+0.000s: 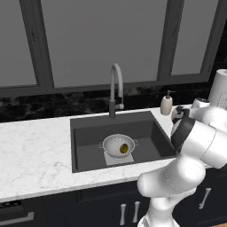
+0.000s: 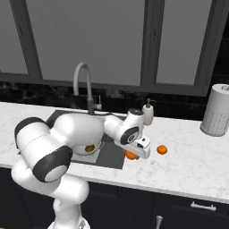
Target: Put the colander in the sink, put the tangerine, kiwi, orange in the colander, and turn on the sink faucet and pour water over the colander.
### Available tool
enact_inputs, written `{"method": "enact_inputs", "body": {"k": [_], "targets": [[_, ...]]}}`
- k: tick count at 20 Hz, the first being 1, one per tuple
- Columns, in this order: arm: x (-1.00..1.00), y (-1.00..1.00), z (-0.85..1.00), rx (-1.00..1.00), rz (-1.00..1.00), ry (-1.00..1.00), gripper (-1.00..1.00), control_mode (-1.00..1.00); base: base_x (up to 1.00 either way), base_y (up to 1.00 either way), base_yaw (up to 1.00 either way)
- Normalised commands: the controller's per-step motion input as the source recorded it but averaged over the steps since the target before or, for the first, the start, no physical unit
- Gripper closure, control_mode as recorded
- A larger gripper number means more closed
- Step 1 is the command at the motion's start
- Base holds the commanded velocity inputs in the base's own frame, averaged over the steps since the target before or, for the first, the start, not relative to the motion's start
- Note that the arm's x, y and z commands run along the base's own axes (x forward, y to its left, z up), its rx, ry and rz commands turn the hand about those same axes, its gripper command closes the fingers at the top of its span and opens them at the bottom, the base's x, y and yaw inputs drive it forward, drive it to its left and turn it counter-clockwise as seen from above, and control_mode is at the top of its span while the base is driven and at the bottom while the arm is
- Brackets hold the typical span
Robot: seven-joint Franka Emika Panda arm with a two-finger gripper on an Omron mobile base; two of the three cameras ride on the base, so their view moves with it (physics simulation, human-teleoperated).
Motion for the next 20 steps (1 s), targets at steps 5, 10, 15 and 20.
{"method": "enact_inputs", "body": {"k": [5,10,15,20], "targets": [[0.28,0.81,0.0,0.01,0.1,0.0,1.0,-1.0,0.0,0.0,0.0],[0.28,0.91,0.0,0.0,0.1,0.0,1.0,-1.0,0.0,0.0,0.0],[0.34,0.73,-0.07,0.0,0.1,0.01,1.0,-1.0,0.0,0.0,0.0],[0.44,0.45,-0.07,0.0,0.03,0.0,1.0,-1.0,0.0,0.0,0.0]]}}
